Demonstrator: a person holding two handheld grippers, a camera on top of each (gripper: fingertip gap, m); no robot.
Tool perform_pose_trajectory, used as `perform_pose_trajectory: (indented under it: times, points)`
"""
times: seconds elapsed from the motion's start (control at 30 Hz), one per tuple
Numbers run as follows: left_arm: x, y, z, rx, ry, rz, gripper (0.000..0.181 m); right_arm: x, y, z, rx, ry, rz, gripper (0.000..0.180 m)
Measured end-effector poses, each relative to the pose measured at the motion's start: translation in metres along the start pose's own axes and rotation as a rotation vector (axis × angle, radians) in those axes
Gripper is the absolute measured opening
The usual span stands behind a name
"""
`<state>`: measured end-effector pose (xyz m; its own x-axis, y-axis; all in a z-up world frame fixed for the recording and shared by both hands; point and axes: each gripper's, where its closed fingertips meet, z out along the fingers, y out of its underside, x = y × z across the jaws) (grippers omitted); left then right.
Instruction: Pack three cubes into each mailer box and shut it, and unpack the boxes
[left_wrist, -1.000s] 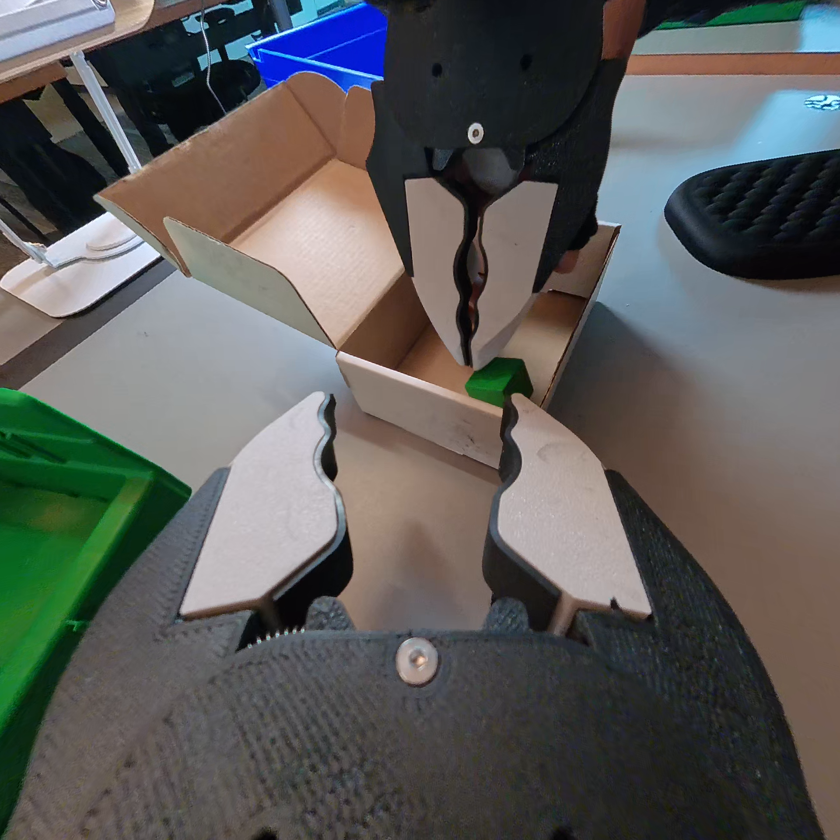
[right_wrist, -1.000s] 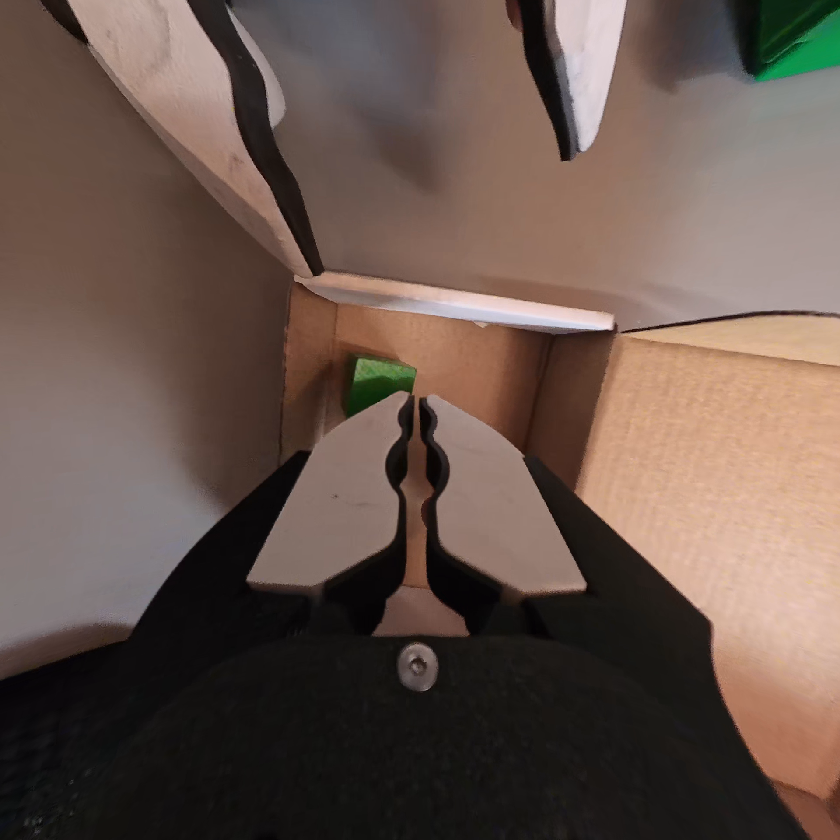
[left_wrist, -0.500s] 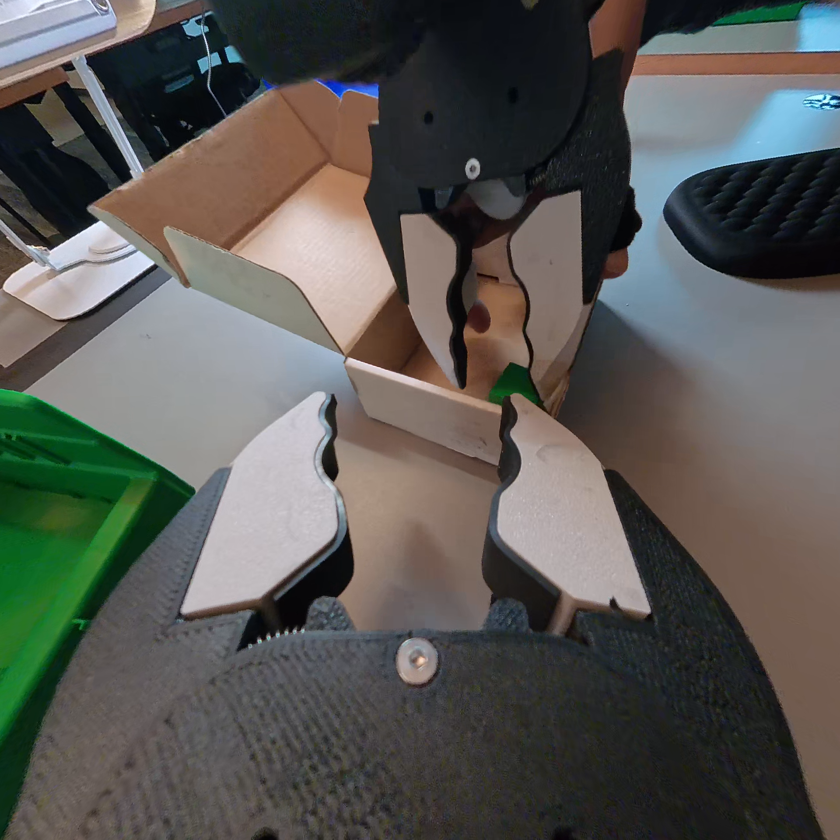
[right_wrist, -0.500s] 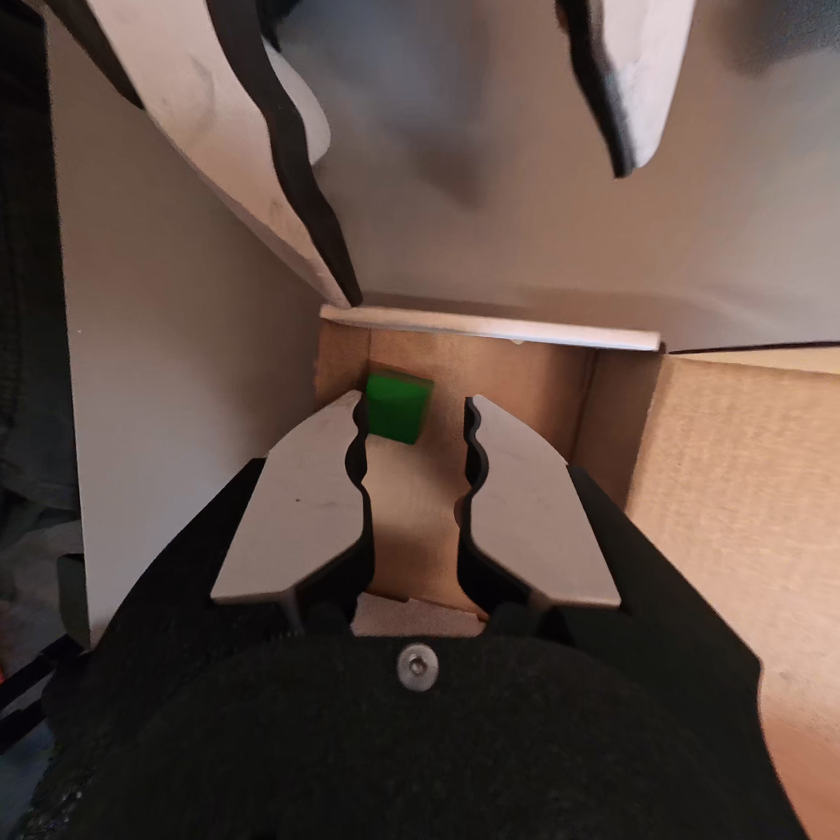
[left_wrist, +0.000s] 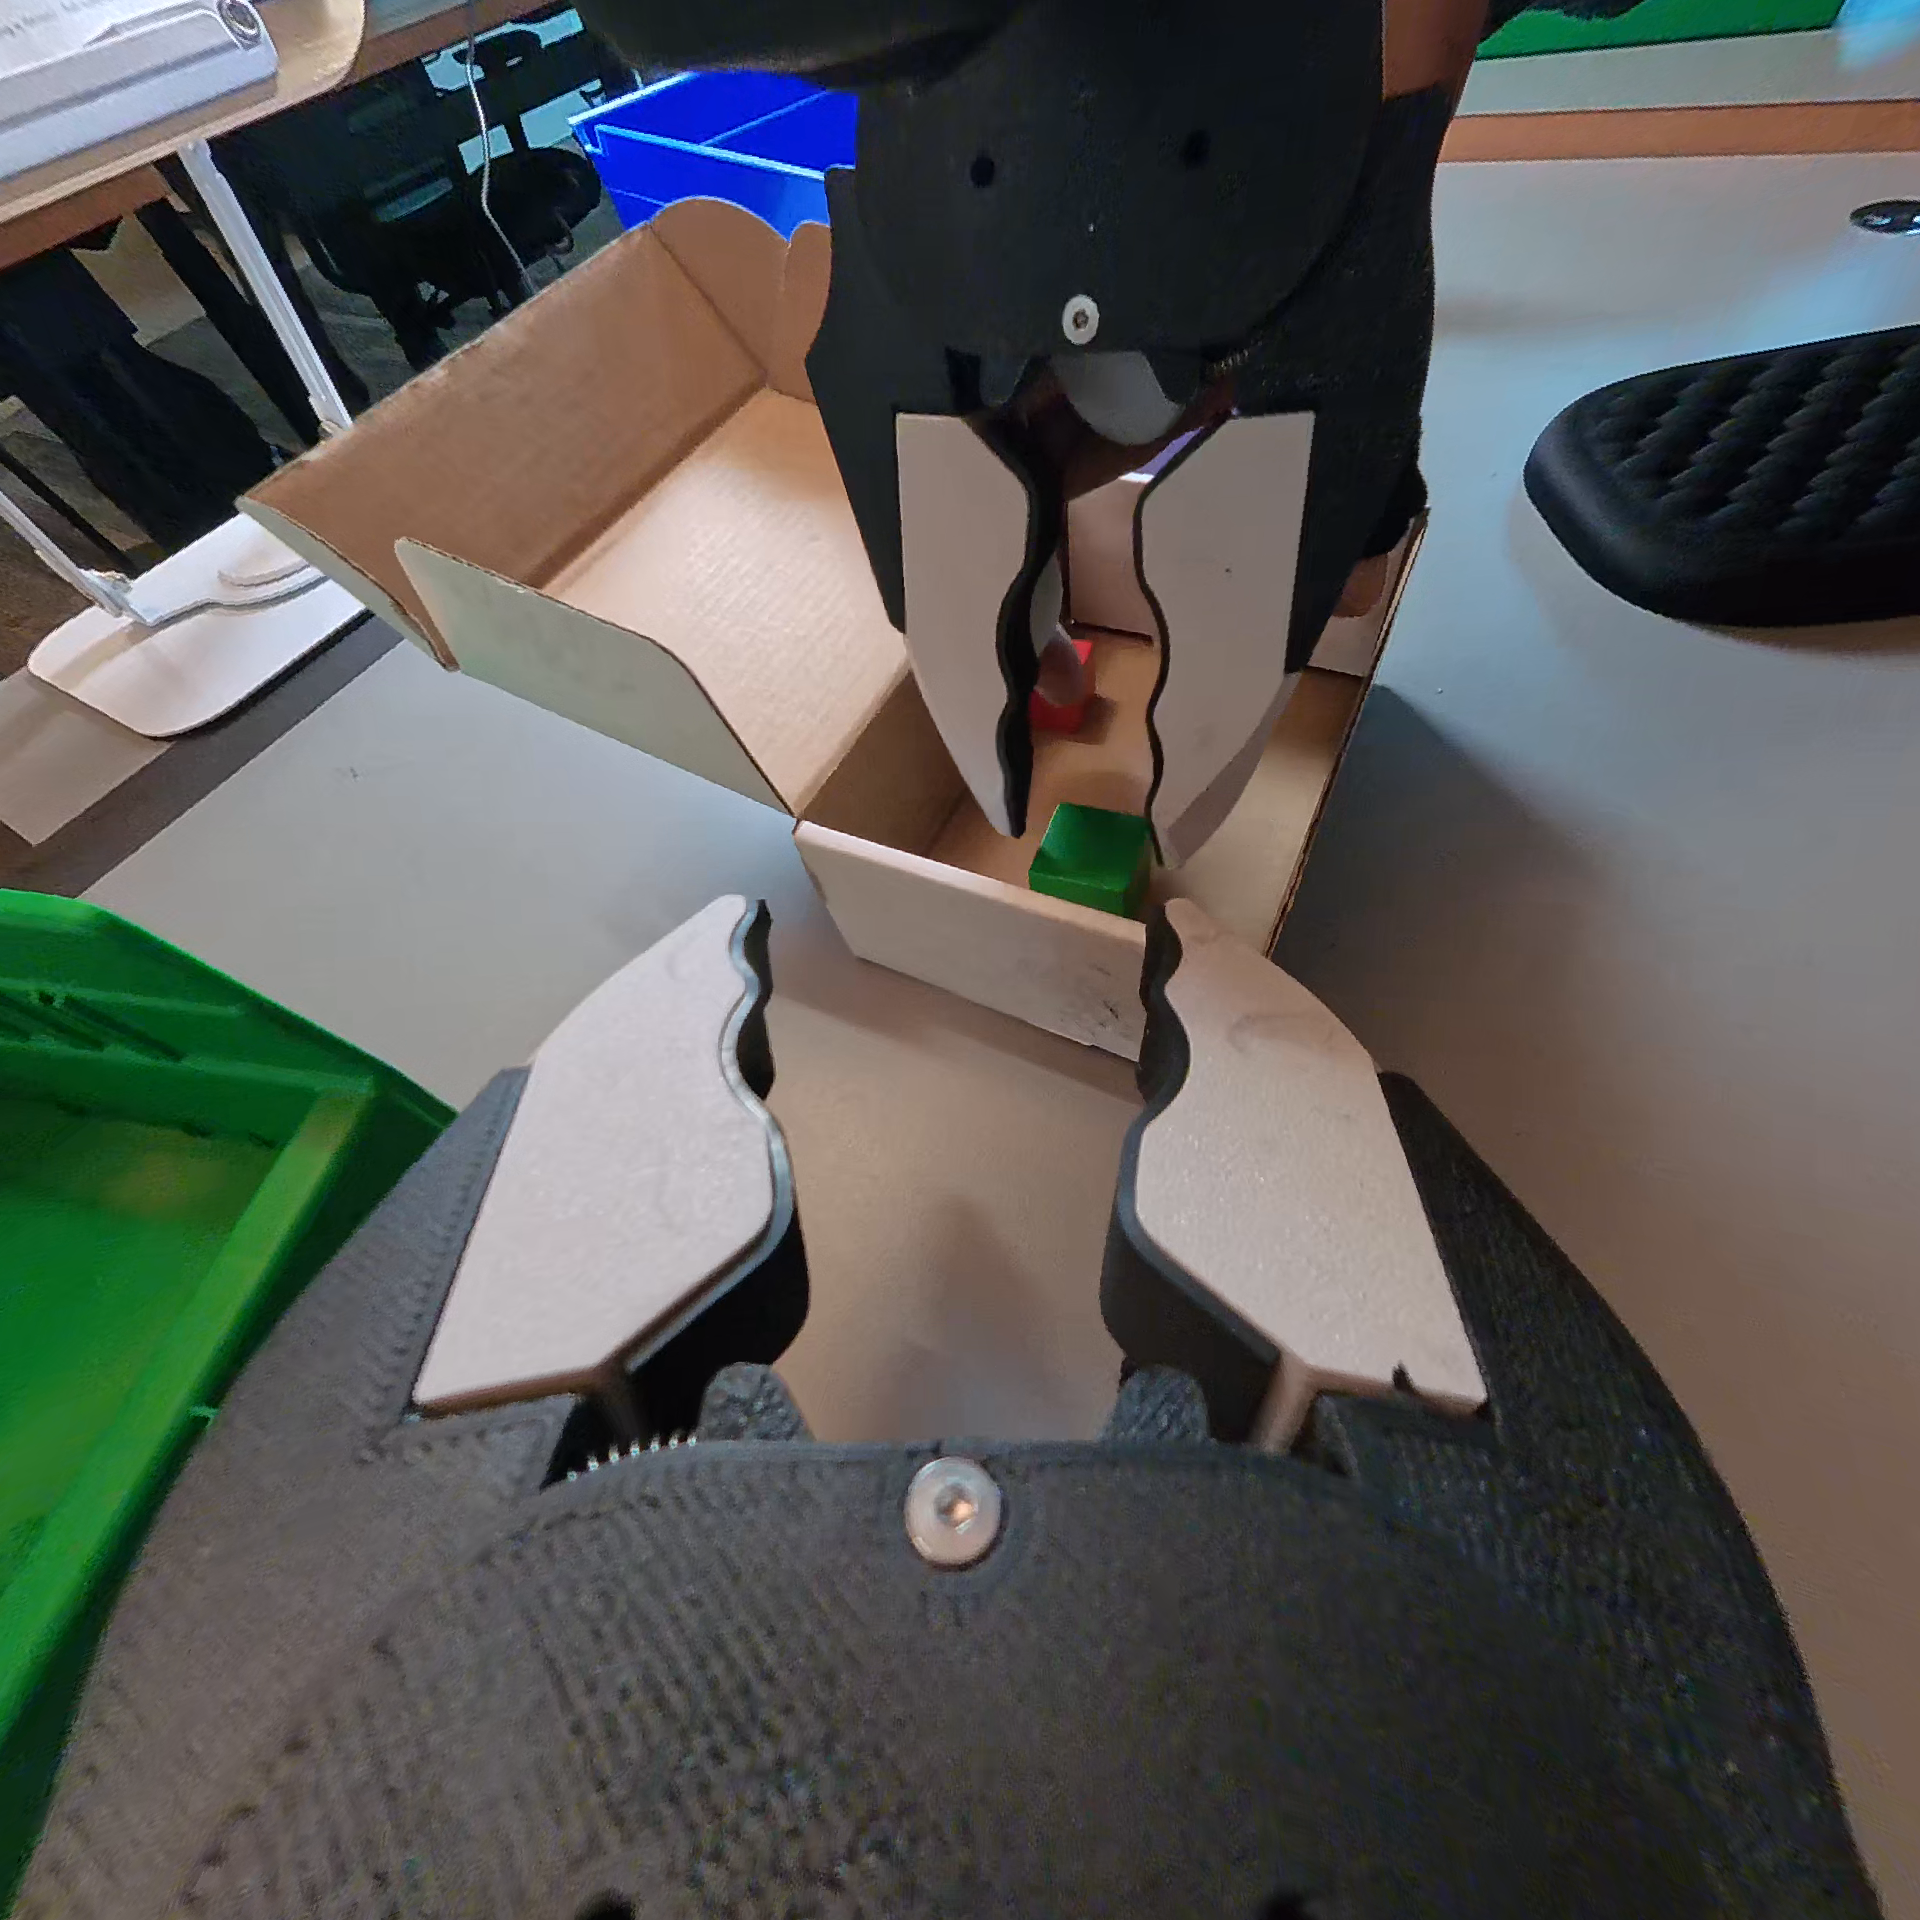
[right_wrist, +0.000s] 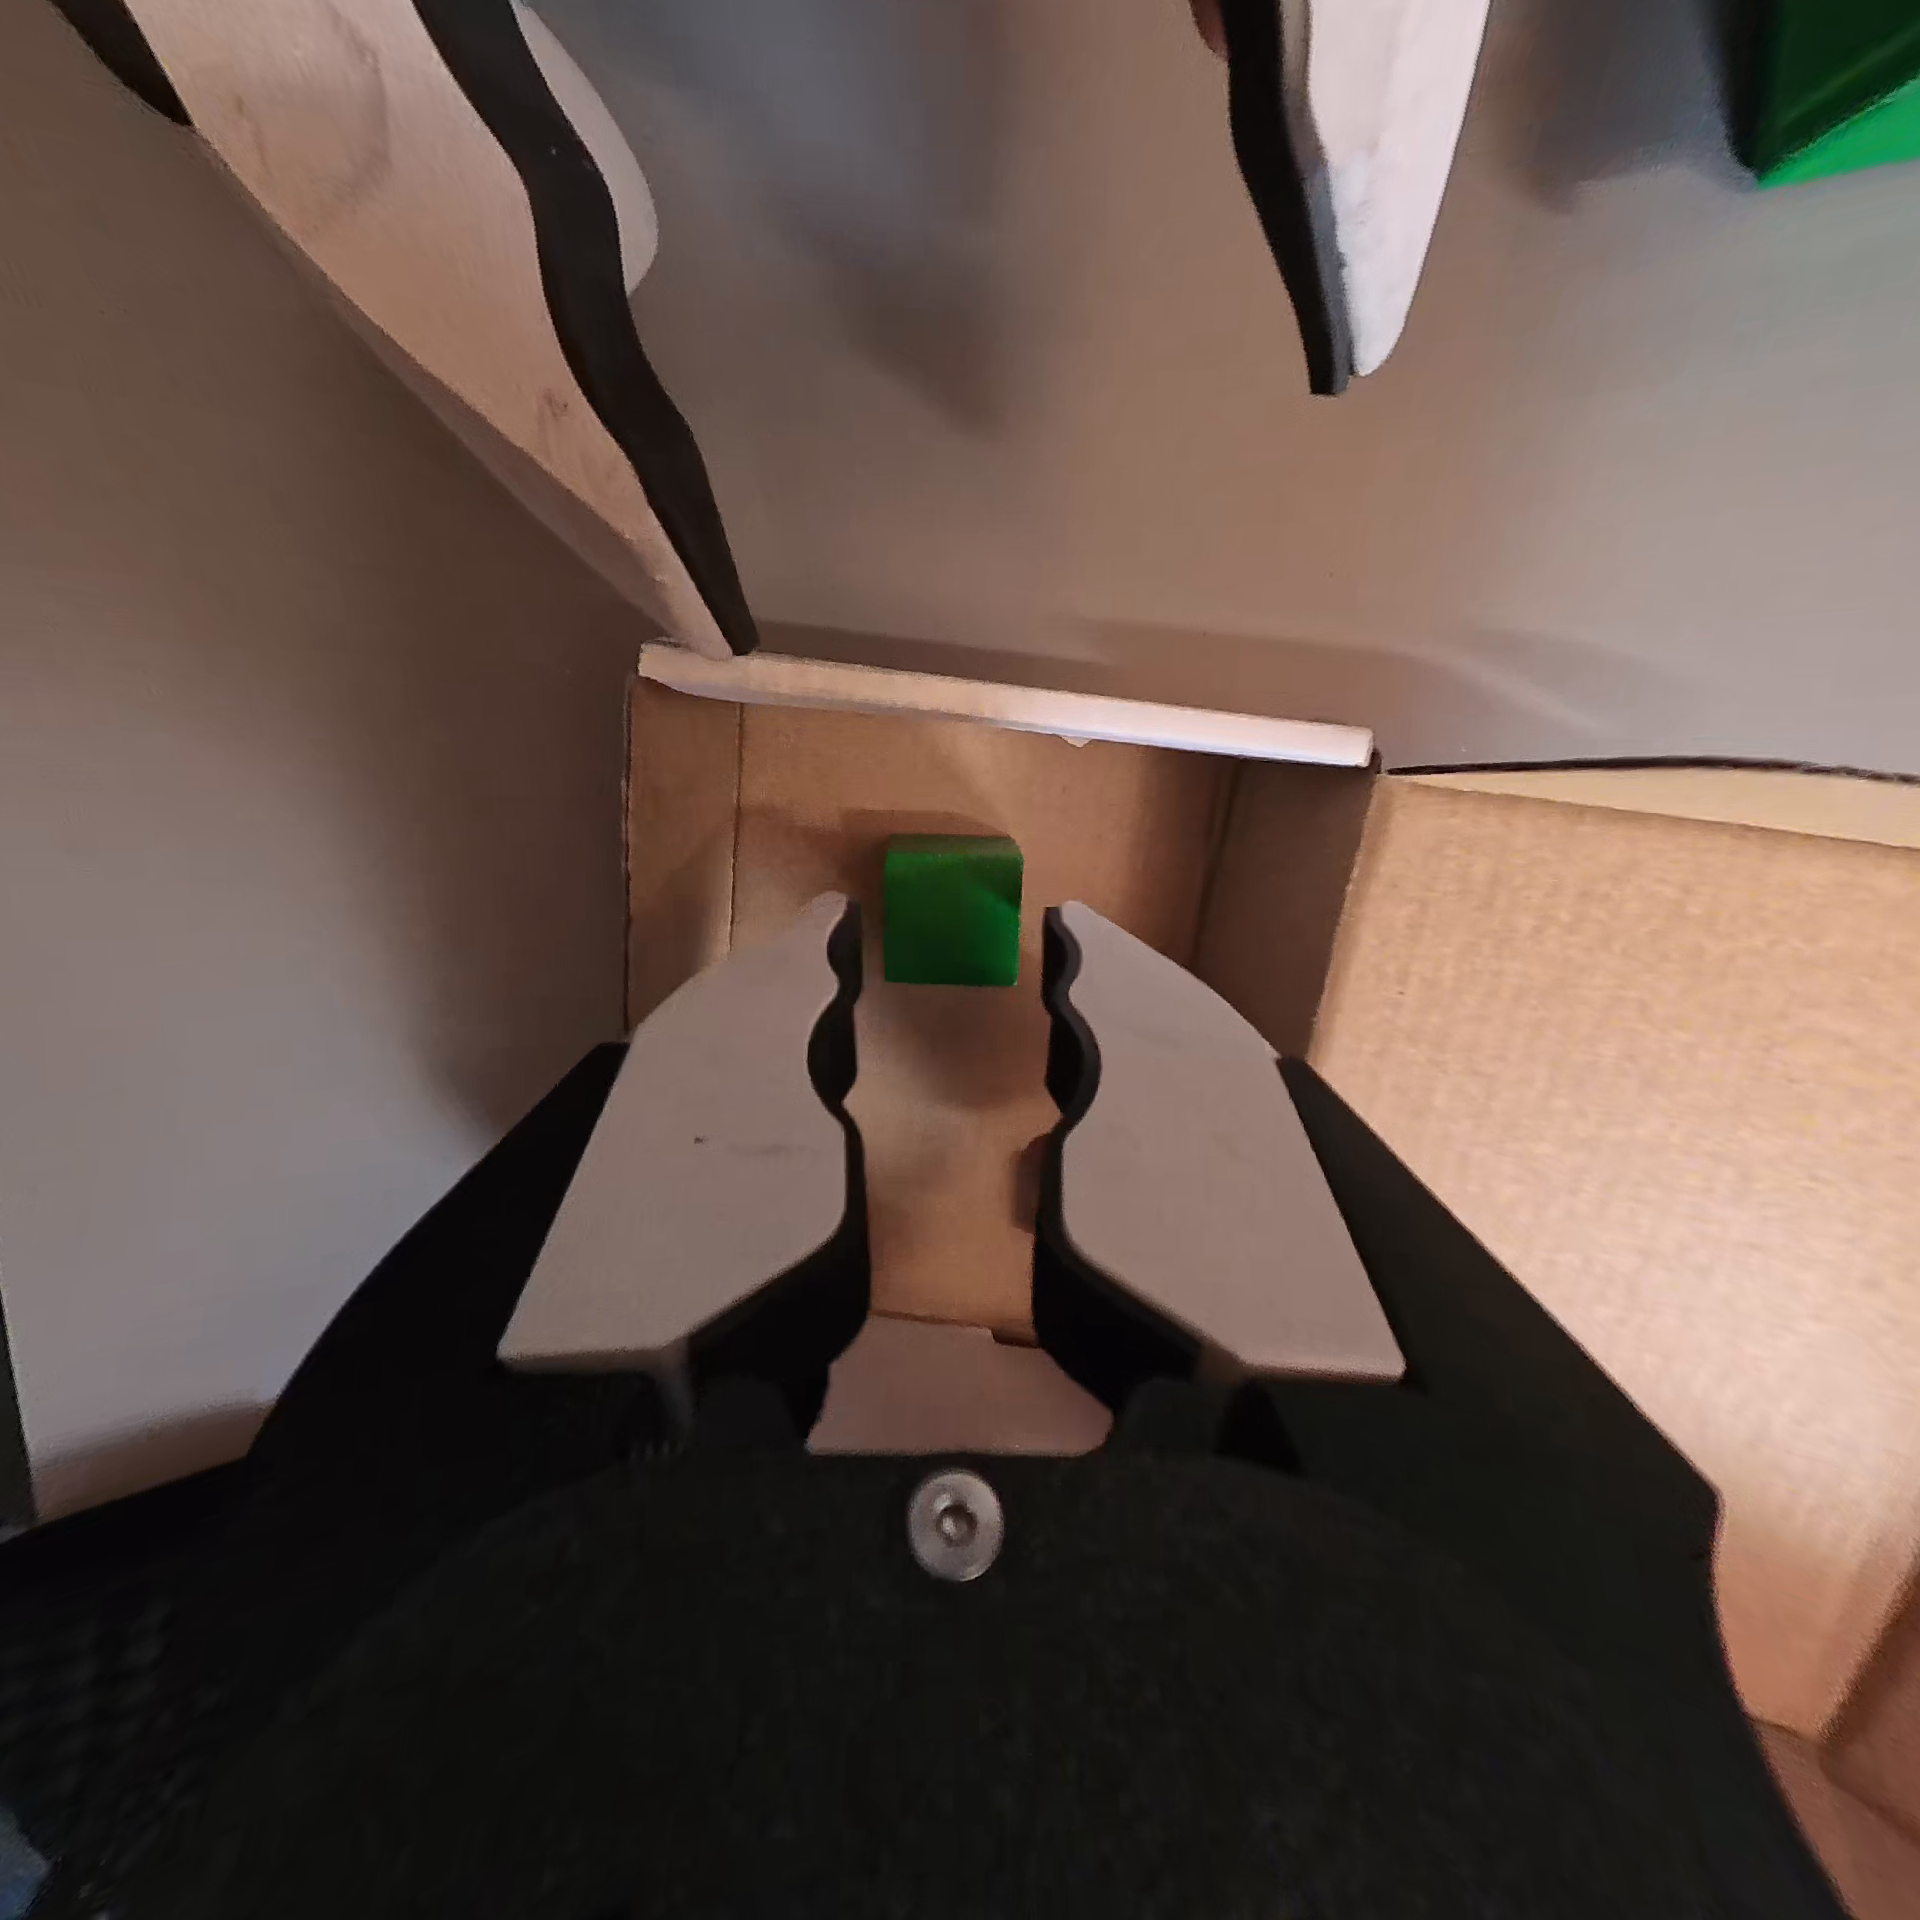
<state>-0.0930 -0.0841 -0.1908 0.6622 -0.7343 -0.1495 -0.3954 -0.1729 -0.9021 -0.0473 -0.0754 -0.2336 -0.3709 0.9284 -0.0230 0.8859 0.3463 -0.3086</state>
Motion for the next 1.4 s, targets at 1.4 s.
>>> perform_pose_trajectory:
  times: [1.4]
  points:
    - [0.039,-0.006,0.007,0.011,0.153,-0.016,0.072,0.147,0.301,-0.111,-0.252,0.374,0.512,0.026]
